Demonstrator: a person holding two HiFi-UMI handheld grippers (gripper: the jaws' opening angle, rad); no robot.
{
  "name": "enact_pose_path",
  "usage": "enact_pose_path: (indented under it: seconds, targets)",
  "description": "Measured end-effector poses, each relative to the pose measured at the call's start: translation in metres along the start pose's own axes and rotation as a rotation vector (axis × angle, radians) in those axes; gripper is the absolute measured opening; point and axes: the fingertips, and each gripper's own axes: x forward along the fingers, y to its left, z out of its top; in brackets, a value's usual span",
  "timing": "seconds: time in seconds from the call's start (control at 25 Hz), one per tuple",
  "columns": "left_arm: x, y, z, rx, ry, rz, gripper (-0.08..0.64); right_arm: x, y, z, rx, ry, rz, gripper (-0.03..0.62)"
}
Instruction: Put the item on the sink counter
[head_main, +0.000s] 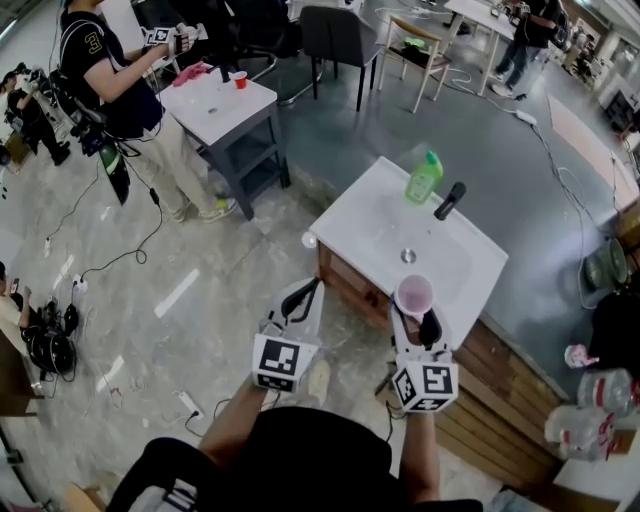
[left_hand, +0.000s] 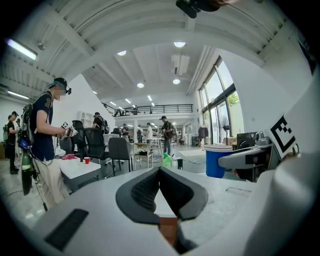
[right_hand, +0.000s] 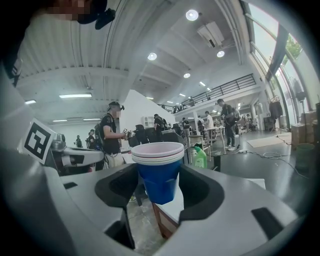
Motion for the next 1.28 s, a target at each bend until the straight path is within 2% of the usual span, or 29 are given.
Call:
enact_pose_path:
  seconds: [0.6,1.08,1.28]
  targets:
    - [0.033,0.055,0.006,-0.016,-0.004,0.020,0.002,0.065,0.013,0.009,-0.009,0.004,0.022,0.255]
    - [0.076,0.084,0.008,-0.005,-0.011,0.068,0.002,0.122,-0.004,0.011,-0.006,0.015,0.064,0.255]
    - [0.111,0.094,0.004,-0.031,0.006,0.088,0.002,0.158,-0.023,0.009,0.000,0.021,0.086,0.255]
